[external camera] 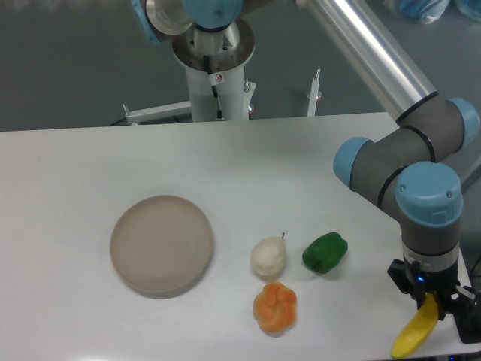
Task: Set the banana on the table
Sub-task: 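Hold the yellow banana in the gripper and begin lifting it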
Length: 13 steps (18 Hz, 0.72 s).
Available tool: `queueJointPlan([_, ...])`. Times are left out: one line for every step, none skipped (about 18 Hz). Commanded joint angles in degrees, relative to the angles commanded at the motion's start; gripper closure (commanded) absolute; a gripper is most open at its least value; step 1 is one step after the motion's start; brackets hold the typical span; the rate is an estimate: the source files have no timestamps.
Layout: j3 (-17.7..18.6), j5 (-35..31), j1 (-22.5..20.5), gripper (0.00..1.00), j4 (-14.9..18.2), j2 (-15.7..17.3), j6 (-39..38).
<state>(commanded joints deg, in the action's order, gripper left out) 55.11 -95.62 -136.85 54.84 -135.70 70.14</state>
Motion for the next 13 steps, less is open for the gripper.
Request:
queueJointPlan([0.09, -0.09, 0.0, 0.71, 0.0, 0.0, 0.0])
queueJointPlan([0.0, -0.09, 0.0, 0.71, 0.0, 0.0, 0.0])
queueJointPlan([0.09, 0.0, 0.0, 0.71, 0.0, -0.09, 0.0])
queueJointPlan([0.09, 0.0, 0.0, 0.71, 0.0, 0.0, 0.09])
queueJointPlan([0.52, 0.0, 0.0, 0.71, 0.0, 0.17, 0.17])
queueJointPlan([0.79, 0.09, 0.0, 0.71, 0.0, 0.35, 0.17])
queueJointPlan([0.96, 0.17, 0.0, 0.71, 0.09, 0.53, 0.26])
queueJointPlan([1.14, 0.18, -0.09, 0.71, 0.17, 0.79, 0.26])
queueJointPlan([1.32, 0.26, -0.26, 0.71, 0.35, 1.05, 0.61])
queueJointPlan([2.01, 0.52, -0.61, 0.71, 0.44, 1.84, 1.48])
queueJointPlan([2.54, 0.53, -0.88, 0.71, 0.44, 2.19, 2.1])
queueJointPlan([2.98, 0.61, -0.97, 0.71, 0.44, 2.37, 2.28])
queueJointPlan([3.16, 0.62, -0.97, 0.71, 0.44, 2.55, 2.37])
